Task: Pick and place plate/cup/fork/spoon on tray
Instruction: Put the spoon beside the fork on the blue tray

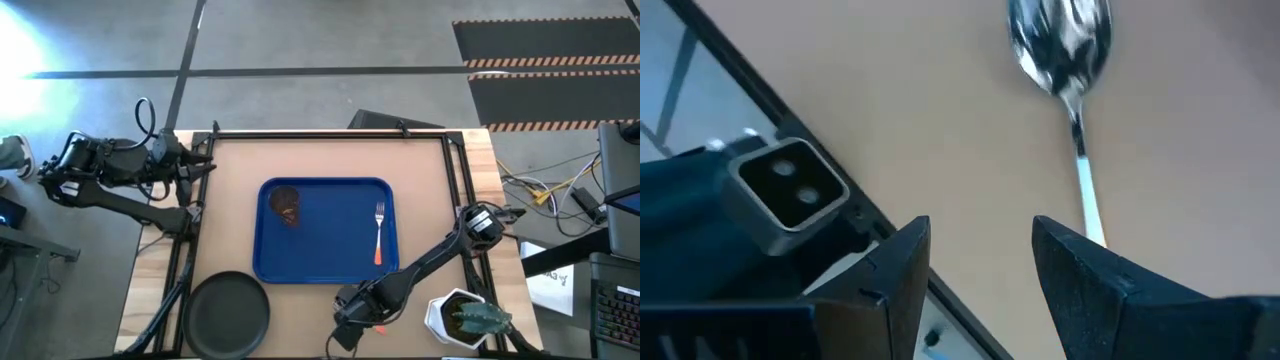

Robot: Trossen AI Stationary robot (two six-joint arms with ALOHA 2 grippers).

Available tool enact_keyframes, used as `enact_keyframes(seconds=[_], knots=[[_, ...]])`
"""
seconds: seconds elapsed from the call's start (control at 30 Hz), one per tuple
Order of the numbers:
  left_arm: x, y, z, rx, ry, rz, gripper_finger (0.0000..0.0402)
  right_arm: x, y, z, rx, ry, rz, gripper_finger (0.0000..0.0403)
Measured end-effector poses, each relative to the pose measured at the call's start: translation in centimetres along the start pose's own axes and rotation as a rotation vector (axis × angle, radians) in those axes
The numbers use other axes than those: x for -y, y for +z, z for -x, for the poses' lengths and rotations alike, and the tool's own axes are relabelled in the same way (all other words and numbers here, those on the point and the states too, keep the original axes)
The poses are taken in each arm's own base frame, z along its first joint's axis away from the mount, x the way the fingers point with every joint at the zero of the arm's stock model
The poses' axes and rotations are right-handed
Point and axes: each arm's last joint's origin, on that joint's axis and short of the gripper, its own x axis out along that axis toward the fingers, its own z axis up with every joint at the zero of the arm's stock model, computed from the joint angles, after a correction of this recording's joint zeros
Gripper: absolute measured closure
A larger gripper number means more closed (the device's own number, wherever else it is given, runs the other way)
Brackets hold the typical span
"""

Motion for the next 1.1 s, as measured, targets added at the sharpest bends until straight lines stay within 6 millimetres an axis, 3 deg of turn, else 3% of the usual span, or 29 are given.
enact_keyframes(seconds=[0.33,1.1], knots=[[0.0,0.0,0.0,0.000,0.000,-0.001,0.0309,0.0,0.9,1.1,0.001,-0.038,0.031,0.0236],[0.0,0.0,0.0,-0.001,0.000,-0.002,0.0309,1.6,0.9,0.4,0.021,-0.147,0.065,0.0236]])
